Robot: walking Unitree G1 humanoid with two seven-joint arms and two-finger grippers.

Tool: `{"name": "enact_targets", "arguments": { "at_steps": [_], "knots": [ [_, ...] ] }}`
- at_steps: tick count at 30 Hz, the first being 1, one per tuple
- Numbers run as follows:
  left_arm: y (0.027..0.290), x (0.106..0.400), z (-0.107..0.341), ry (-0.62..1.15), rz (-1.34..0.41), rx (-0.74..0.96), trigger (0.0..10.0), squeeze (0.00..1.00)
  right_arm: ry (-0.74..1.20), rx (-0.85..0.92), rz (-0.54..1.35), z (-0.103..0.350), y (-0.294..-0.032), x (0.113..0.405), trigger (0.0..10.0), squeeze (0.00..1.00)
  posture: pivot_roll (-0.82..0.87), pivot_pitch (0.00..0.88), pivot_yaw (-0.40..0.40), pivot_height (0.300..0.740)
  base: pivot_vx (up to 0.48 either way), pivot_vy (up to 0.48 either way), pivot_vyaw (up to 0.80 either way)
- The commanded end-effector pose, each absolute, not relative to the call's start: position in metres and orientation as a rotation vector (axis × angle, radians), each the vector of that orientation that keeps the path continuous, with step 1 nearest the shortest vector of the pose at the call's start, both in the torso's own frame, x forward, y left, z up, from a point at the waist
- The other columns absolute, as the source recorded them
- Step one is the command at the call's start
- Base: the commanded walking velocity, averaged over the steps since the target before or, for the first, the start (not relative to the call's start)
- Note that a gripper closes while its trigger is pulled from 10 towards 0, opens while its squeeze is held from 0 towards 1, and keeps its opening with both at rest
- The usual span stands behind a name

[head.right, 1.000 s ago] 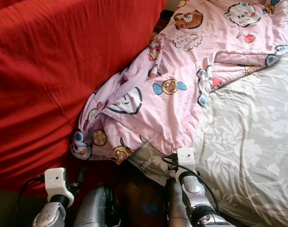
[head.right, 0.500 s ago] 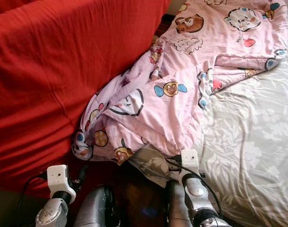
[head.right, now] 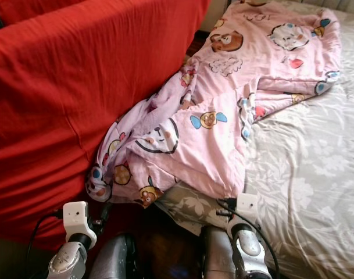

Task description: Clean up the room

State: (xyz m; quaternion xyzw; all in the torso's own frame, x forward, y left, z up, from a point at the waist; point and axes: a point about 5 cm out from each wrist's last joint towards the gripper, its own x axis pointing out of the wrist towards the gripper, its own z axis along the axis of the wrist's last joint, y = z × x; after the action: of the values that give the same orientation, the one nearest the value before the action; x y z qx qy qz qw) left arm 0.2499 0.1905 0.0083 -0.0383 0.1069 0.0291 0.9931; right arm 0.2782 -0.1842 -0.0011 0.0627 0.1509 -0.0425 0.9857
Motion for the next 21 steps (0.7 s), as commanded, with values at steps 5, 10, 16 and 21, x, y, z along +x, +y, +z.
{"name": "enact_targets", "arguments": {
  "at_steps": [5, 10, 16, 21],
  "knots": [
    [0.192, 0.235, -0.012, 0.307, 0.059, -0.045, 10.0, 0.0, 0.269, 0.171, -0.078, -0.003, -0.181, 0.27, 10.0, 0.0, -0.13, 0.14, 0.03, 0.611, 0.0, 0.0, 0.0],
    [0.194, 0.226, -0.023, 0.363, 0.067, -0.04, 10.0, 0.0, 0.266, 0.188, -0.064, -0.007, -0.179, 0.264, 10.0, 0.0, -0.13, 0.125, 0.031, 0.621, 0.0, 0.0, 0.0],
    [0.196, 0.215, -0.037, 0.434, 0.093, -0.064, 10.0, 0.0, 0.289, 0.18, -0.059, -0.011, -0.178, 0.26, 10.0, 0.0, -0.13, 0.107, 0.032, 0.656, 0.0, 0.0, 0.0],
    [0.199, 0.207, -0.048, 0.5, 0.114, -0.078, 10.0, 0.0, 0.27, 0.186, -0.04, -0.009, -0.176, 0.26, 10.0, 0.0, -0.14, 0.091, 0.032, 0.686, 0.0, 0.0, 0.0]
  ]
}}
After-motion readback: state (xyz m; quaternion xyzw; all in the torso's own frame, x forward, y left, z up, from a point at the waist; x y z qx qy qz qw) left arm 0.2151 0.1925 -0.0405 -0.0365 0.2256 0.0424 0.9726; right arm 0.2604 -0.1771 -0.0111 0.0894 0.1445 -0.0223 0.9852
